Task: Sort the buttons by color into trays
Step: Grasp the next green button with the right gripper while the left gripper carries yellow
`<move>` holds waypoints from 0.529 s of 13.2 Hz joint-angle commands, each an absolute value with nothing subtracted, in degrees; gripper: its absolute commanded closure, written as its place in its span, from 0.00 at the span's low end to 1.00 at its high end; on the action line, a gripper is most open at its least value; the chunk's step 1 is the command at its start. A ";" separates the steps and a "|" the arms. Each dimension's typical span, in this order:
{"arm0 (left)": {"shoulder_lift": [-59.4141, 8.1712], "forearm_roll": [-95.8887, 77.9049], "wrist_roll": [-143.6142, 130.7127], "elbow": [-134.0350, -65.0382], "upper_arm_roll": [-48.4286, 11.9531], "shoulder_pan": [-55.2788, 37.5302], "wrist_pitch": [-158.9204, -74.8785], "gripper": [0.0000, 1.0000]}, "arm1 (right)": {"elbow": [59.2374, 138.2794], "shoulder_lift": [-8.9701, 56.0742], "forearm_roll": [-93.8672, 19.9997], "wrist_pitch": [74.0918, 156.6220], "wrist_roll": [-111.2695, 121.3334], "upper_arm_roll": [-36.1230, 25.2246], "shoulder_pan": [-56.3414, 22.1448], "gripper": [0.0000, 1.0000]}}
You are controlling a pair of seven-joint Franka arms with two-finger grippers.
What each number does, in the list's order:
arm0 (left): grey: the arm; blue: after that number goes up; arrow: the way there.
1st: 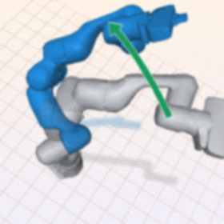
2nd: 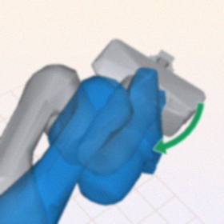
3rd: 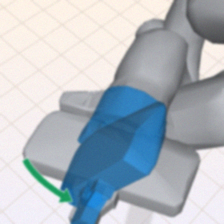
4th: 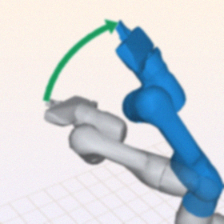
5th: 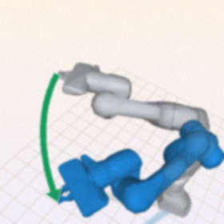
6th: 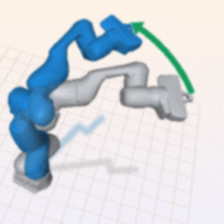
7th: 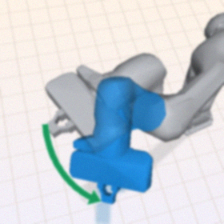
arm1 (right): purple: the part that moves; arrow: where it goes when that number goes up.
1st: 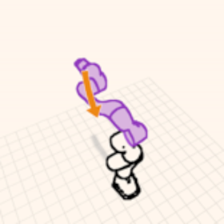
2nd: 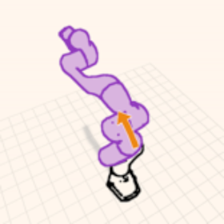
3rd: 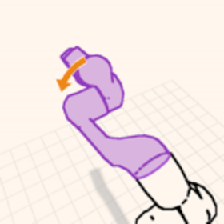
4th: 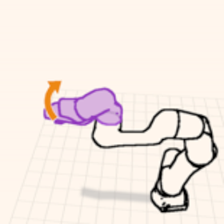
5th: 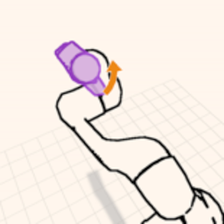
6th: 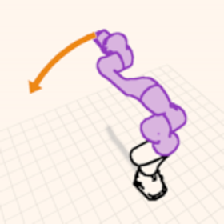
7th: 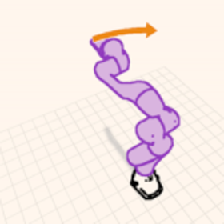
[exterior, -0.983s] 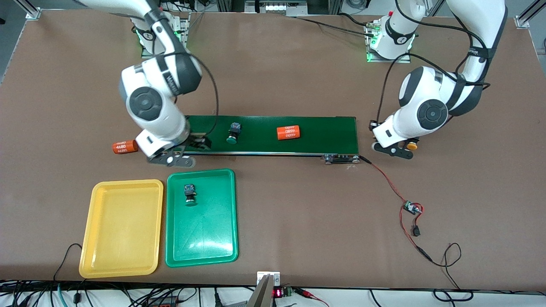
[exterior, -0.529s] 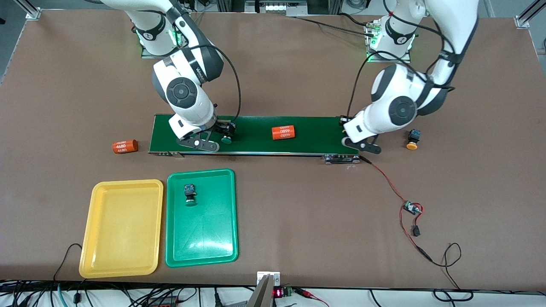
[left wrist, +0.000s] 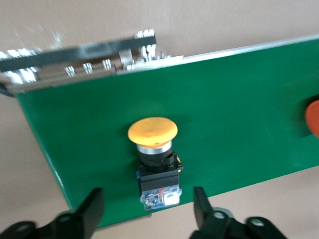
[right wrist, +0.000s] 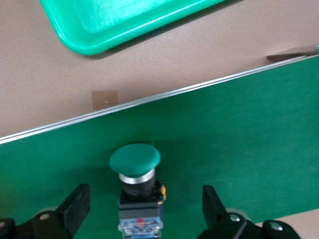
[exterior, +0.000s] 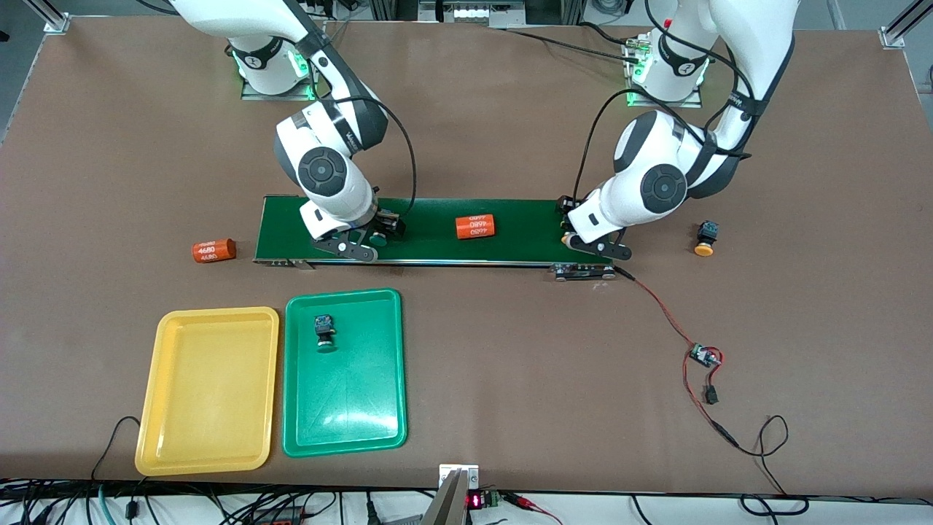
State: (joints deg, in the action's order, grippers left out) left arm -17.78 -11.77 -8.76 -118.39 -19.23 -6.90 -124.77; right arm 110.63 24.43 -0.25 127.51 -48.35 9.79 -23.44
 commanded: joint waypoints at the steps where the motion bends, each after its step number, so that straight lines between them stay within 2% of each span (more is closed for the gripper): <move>1: -11.27 -12.31 -8.70 -118.65 -17.15 -5.63 -119.56 0.00 | 111.18 25.22 -0.97 129.46 -49.66 10.11 -23.73 0.00; 2: -10.64 -11.26 -8.70 -118.65 -14.79 -5.10 -118.84 0.00 | 111.36 25.83 -0.97 130.25 -49.66 10.11 -23.82 0.00; 3: -10.55 -10.03 -8.70 -118.74 -11.98 -5.01 -118.74 0.00 | 111.88 25.93 -0.97 130.78 -49.57 10.11 -23.82 0.08; 4: -10.55 -7.84 -8.09 -118.91 -9.17 -4.84 -118.74 0.00 | 112.41 25.84 -0.97 131.04 -48.87 10.11 -23.82 0.24; 5: -10.55 -3.73 -6.26 -119.18 -7.05 -4.14 -118.74 0.00 | 112.50 25.75 -0.97 130.78 -48.69 10.11 -23.56 0.44; 7: -10.55 0.17 -0.03 -120.31 -3.54 -3.34 -117.78 0.00 | 112.41 25.75 -0.97 130.61 -48.34 10.11 -23.03 0.71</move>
